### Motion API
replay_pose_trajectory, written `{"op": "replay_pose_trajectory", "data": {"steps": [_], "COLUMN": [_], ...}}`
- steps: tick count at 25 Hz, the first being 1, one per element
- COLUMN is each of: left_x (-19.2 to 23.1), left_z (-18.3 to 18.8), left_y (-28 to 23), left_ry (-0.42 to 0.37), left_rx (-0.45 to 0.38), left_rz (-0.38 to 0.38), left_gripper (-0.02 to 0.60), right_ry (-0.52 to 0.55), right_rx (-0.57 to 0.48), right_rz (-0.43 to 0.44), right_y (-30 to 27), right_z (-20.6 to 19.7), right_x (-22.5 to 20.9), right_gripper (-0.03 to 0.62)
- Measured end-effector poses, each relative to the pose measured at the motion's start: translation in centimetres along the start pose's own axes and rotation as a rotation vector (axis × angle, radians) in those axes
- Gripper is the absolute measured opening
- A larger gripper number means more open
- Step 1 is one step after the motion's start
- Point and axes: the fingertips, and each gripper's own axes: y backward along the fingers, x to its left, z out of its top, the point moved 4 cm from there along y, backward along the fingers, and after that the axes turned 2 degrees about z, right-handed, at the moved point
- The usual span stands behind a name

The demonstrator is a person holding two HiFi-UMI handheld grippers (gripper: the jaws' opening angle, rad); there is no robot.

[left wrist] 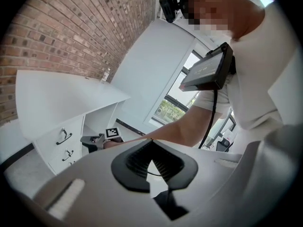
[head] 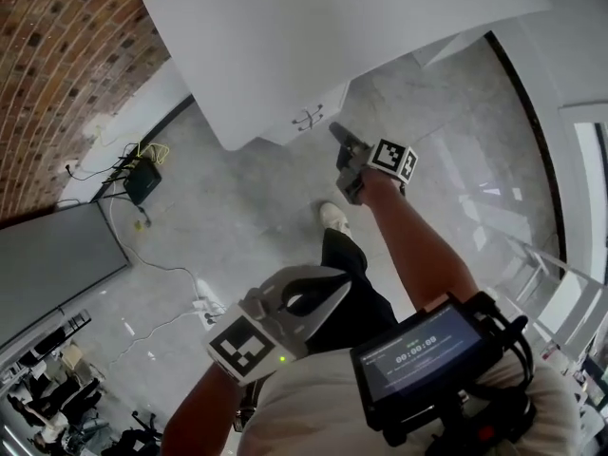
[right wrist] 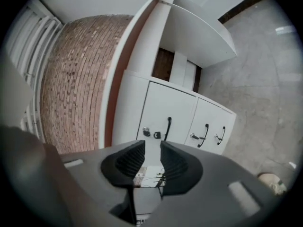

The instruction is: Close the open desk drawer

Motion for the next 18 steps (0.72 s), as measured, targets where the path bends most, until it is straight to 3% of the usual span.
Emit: {"op": "replay_pose_trajectory", "data": {"steps": [4,11,18], "left_x": [-3.3,-8.7,-12.5], "left_z": [1.0,1.1,1.1], "left_y": [2.6,9.7,14.0], "left_ry": [-0.002,-0.053,-0.100], "left_rx": [-0.037,-0.056,-0.084], "left_rz": [-0.010,-0.019,0.006], "left_gripper": [0.005,0.006,0.006], "right_ry": [0.131,0.306,0.483], "right_rx": [0.051,0.101,0.151], "right_rz": [0.001,0.015,0.008], "right_y": [4.6,12.2,18.4], "right_z": [-1.4,-7.0,-12.0], "right_x": [6.0,18.3,26.0], "right_gripper": [0.091,0.035,0.003]}}
